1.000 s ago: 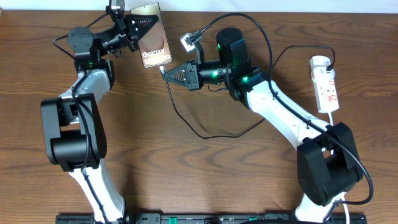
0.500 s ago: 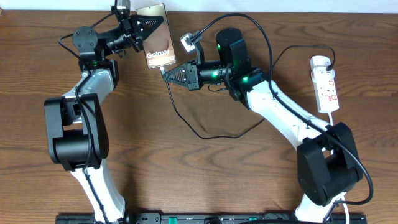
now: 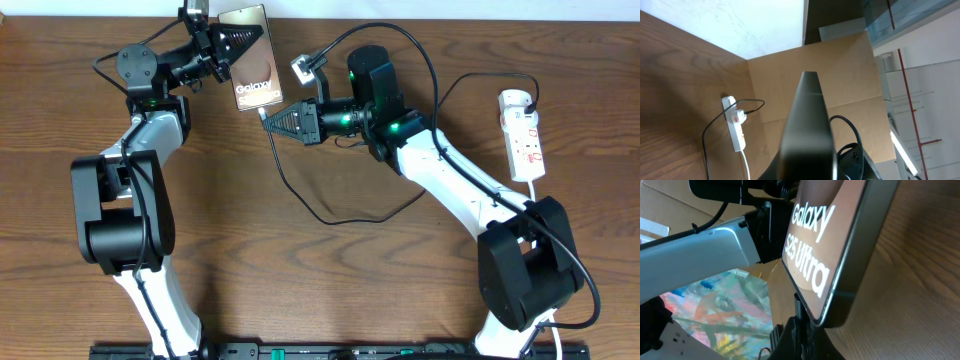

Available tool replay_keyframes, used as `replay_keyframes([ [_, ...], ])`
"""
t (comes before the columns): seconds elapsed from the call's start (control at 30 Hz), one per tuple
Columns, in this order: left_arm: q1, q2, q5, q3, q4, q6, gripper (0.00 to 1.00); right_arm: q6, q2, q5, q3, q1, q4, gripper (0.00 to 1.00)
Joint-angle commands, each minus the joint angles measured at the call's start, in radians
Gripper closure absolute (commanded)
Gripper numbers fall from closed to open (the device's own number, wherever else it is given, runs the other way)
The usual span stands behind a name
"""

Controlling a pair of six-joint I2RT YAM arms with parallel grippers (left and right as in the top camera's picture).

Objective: Plug charger to phone and switch on socket

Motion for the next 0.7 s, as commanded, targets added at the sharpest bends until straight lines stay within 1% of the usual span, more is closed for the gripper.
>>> replay_keyframes([
  [0.0,0.003,-0.008,-0.003,0.013,0.015,-0.005,0.93,0.015,0.009,0.006,-0.007,-0.010,-0.002,0.99],
  [0.5,0.003,-0.008,0.014,0.013,0.015,0.004,0.93,0.029,0.009,0.003,-0.007,-0.014,0.010,0.99],
  [0.67,0.003,-0.008,0.020,0.013,0.015,0.025,0.93,0.038,0.009,-0.008,-0.007,-0.014,0.034,0.99],
])
